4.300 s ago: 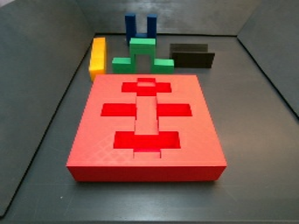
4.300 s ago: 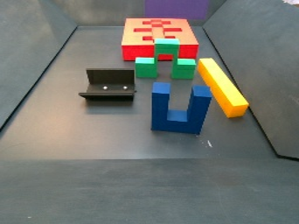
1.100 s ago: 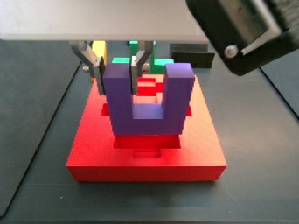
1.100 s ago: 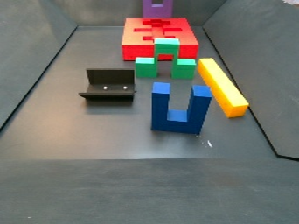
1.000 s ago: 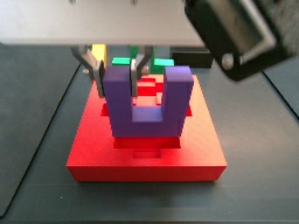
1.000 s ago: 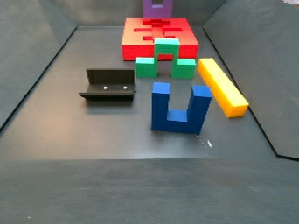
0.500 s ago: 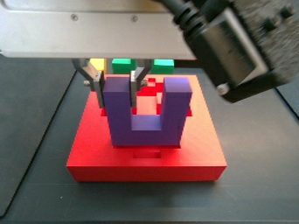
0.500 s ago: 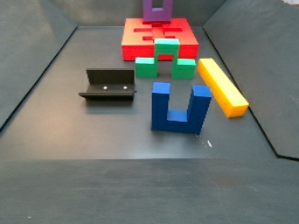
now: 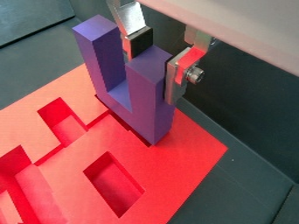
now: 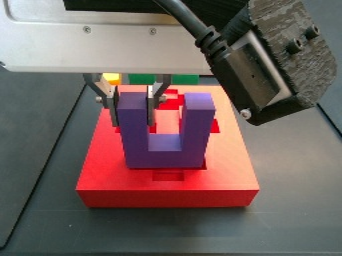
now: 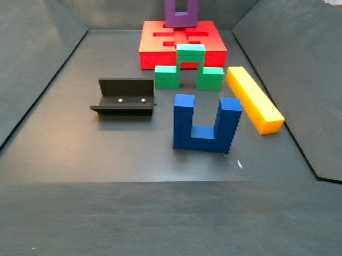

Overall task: Pick up the purple object. Move up. Move to above the board. Insert the purple object.
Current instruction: Insert the purple object.

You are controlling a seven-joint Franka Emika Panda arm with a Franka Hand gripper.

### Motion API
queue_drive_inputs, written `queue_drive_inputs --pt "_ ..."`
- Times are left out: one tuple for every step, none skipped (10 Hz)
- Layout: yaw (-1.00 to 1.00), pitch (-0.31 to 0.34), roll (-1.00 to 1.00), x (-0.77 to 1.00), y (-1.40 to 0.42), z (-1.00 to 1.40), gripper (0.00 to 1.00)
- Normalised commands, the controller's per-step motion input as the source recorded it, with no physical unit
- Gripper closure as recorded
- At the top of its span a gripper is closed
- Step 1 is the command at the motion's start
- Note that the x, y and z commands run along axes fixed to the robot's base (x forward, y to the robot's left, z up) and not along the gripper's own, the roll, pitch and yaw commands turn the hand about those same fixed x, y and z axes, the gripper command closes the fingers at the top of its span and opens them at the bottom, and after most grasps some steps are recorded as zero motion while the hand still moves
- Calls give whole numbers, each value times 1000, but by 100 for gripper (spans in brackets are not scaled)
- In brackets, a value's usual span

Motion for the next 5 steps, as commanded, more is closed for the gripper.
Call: queue_drive_inputs --pt "34 16 81 140 6 -169 100" --pt "0 7 41 194 0 -146 100" --pt "0 0 47 343 0 -191 100" --pt "0 0 66 383 0 -240 100" --pt "0 0 86 326 0 -251 100"
